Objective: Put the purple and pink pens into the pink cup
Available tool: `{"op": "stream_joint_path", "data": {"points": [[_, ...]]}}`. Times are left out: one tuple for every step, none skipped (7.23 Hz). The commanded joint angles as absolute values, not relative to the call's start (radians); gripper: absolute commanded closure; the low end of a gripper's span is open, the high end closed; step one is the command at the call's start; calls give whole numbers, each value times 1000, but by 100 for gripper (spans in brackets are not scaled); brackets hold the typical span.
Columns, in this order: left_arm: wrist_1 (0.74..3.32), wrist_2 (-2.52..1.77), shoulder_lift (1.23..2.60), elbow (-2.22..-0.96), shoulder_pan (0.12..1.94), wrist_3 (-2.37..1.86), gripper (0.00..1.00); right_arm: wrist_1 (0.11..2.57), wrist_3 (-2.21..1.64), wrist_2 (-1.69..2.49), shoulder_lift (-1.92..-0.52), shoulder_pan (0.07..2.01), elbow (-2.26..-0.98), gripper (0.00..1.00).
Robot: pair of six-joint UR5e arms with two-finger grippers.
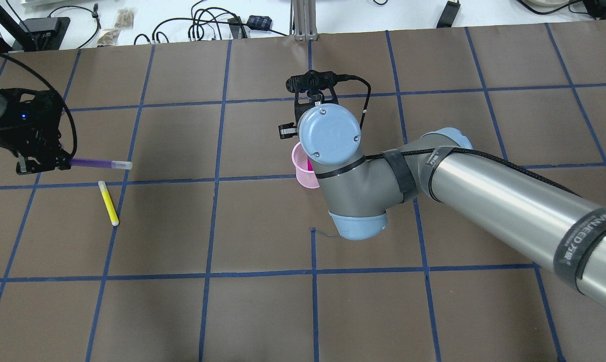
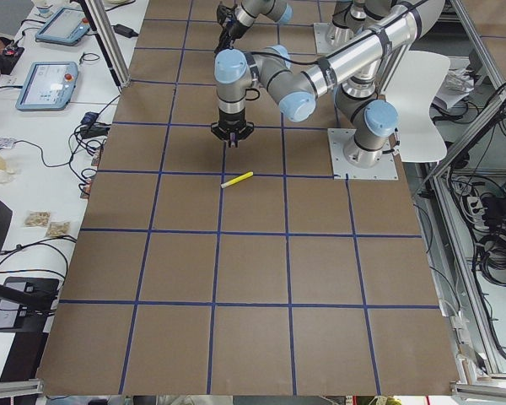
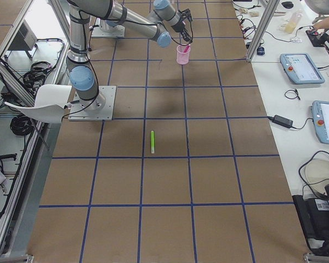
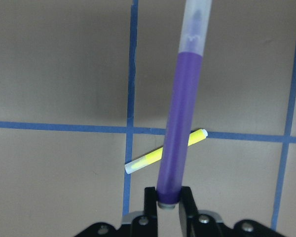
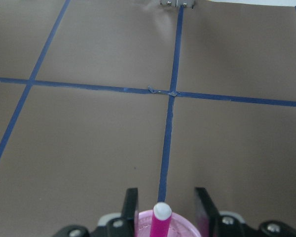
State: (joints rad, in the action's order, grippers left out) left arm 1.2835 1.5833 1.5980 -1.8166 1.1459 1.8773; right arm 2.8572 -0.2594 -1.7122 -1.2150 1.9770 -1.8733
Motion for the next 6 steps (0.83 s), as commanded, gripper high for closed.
{"op": "stream_joint_path", "data": {"points": [[1357,1662,1546,-1775,1332,1580,100,2576,-234,-1593,-1264,1866,-1719,17],[1392,1684,1551,-1738,1426,1436,100,2384,-136,-1533,-1279,1771,-1613,8],[1419,1703,1563,-1706,1507,1295,100,2264,-29,-1487,-1281,1699,-1541,0],[1419,1786,1578,-1689,1605,1147,100,2074,-9,-1496,-1295,1662,-1502,0],[1404,1851,1603,-1683,1738,1003,100,1872,-17,-1523,-1331,1658,-1491,0],[1363,1953,1649,-1666,1846,914,100,1717,-18,-1534,-1403,1666,-1499,0]]}}
